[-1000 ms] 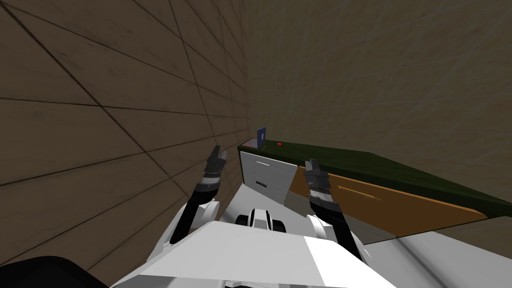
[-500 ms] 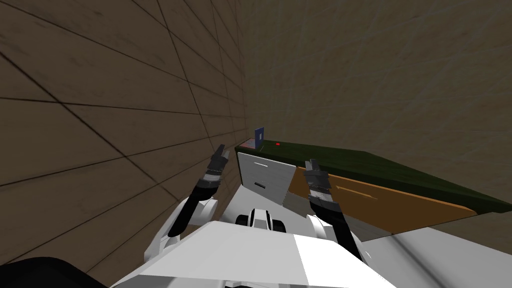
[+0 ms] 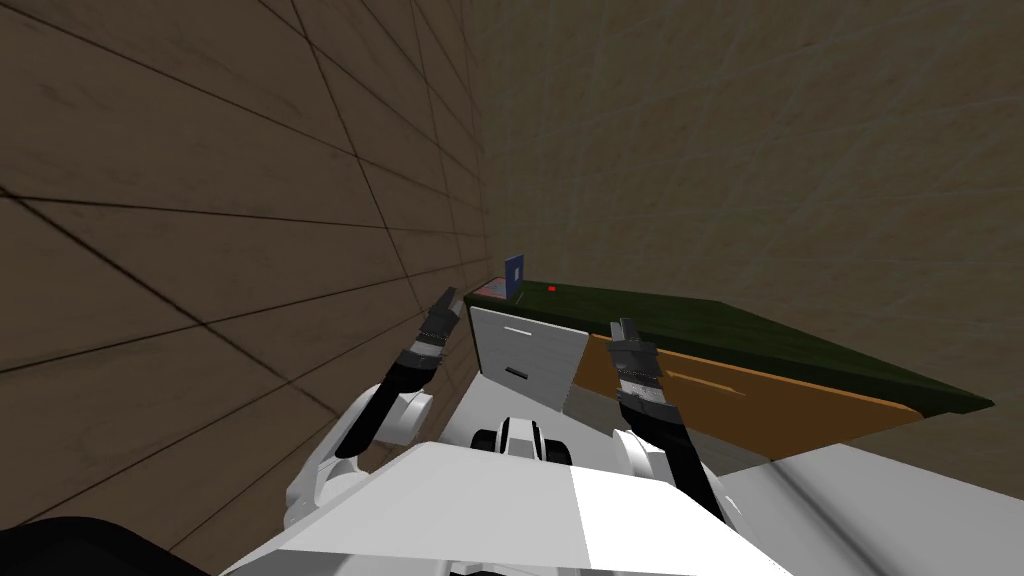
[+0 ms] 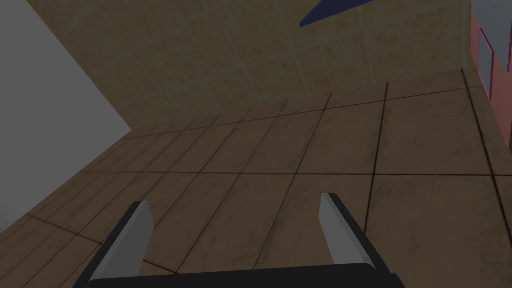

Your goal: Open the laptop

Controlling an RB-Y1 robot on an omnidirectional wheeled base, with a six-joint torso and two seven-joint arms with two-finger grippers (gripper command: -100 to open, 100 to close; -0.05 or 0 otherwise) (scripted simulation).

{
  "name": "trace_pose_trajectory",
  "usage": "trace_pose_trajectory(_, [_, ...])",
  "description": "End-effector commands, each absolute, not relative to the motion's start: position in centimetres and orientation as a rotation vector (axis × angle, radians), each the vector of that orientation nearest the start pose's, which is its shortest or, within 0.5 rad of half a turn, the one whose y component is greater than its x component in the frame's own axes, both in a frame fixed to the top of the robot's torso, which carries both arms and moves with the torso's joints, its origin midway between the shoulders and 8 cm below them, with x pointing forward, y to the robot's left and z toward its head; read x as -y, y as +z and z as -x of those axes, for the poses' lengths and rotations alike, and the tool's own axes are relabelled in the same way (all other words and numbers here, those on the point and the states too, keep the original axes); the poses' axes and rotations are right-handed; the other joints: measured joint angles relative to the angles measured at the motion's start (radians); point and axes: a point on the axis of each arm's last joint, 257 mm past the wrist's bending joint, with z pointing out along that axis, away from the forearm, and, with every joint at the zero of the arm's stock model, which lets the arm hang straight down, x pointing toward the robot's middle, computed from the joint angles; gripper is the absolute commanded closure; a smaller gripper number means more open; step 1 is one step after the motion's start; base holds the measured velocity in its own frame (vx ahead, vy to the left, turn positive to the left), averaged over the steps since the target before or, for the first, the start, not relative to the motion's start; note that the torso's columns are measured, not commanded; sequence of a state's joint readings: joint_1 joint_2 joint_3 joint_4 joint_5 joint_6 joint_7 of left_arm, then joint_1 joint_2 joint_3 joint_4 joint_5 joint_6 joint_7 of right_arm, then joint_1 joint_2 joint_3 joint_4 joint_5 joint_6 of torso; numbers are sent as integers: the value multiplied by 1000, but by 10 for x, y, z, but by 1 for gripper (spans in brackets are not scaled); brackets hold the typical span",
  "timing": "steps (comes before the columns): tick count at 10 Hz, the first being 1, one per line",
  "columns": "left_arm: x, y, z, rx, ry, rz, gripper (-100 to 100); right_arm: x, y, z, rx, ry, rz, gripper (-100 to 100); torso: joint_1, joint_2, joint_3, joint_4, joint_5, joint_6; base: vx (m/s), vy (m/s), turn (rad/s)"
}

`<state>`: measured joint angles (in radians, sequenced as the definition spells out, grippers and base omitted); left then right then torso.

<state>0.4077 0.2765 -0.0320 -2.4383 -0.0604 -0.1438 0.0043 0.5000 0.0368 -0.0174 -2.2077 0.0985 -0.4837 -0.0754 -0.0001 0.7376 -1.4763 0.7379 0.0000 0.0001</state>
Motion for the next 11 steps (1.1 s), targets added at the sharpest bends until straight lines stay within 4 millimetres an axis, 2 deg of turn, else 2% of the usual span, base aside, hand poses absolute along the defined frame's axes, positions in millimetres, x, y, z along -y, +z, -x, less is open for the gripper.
trace_pose_trajectory(1, [-226,41,-383,-997,-1244,526,-100,281,-12,-360,-680,1272,-724,0,0,0,0,0,0,0,42,-10,-67])
trace_pose_trajectory(11, [-229,19,-416,-1192,-1161,571,-100,281,-12,-360,-680,1272,-724,0,0,1,1,0,0,0,42,-7,-63])
